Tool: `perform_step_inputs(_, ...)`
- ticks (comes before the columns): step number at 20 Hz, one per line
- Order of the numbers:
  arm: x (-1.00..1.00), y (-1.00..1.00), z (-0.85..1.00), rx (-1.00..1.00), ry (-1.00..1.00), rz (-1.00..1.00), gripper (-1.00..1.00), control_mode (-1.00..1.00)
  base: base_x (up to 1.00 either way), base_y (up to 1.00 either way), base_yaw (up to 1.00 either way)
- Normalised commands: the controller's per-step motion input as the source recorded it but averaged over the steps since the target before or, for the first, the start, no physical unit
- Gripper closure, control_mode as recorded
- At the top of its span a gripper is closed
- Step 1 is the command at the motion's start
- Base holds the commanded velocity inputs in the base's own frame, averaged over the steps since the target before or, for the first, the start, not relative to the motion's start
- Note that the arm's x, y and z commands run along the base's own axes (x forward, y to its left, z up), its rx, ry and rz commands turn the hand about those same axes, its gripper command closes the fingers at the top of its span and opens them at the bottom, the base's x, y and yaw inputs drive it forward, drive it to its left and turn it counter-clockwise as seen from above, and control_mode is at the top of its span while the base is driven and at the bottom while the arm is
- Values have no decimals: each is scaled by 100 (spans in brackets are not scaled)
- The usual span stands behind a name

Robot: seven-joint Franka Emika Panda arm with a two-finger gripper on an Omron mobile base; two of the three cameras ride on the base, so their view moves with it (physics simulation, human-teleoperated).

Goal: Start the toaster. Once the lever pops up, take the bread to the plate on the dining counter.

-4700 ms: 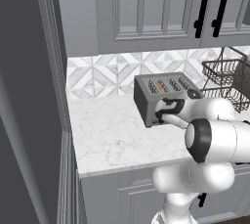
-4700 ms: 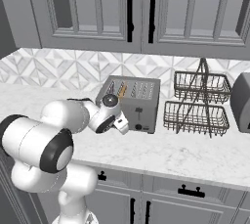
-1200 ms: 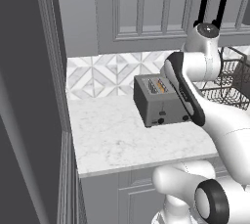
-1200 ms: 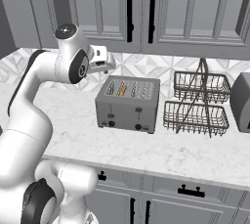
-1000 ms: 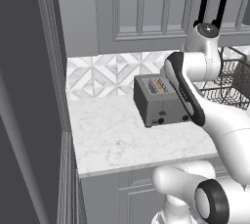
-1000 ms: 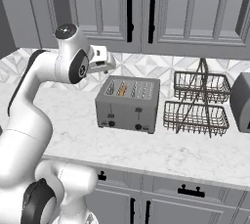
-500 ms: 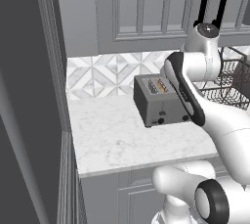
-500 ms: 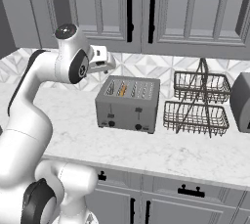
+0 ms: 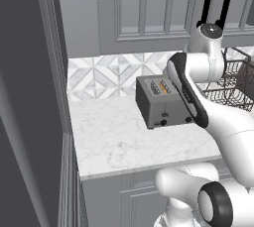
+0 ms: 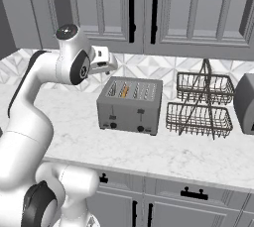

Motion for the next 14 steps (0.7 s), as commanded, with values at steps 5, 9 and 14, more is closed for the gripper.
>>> perform_step_inputs(5, 0, 0, 0, 0, 0, 0, -100, -100, 0, 0, 0)
perform_step_inputs(9, 0, 0, 0, 0, 0, 0, -100, -100, 0, 0, 0)
perform_step_inputs(14, 0, 0, 0, 0, 0, 0, -100, -100, 0, 0, 0)
